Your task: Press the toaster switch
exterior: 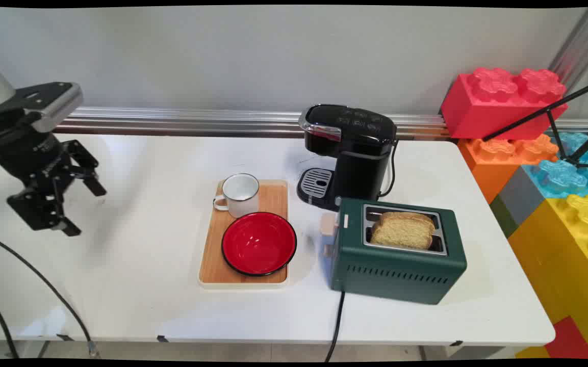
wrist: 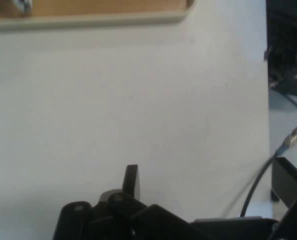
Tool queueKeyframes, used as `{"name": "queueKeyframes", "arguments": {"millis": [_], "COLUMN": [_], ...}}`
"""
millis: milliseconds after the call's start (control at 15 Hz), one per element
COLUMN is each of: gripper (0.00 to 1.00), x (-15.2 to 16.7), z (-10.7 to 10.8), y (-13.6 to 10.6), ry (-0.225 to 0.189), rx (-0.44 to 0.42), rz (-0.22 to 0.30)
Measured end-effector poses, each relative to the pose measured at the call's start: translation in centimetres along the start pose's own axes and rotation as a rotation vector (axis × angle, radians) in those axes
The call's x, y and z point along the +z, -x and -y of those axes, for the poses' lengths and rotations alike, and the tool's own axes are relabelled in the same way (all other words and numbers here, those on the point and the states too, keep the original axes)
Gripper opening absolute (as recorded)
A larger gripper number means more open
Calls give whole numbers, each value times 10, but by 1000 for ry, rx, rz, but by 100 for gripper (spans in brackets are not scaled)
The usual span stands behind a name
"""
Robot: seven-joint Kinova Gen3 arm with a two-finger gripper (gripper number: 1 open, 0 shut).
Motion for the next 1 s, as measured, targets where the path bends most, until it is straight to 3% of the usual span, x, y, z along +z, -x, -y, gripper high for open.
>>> {"name": "queueKeyframes", "arguments": {"millis": [133, 333, 800, 1000], "gripper": [100, 100, 100, 100], "x": [4, 11, 11, 10], "z": [0, 0, 3, 4], "y": [-9, -34, -74, -84], "ry": [6, 24, 31, 36], "rx": [-5, -24, -50, -52], "rz": [-53, -184, -429, -495]}}
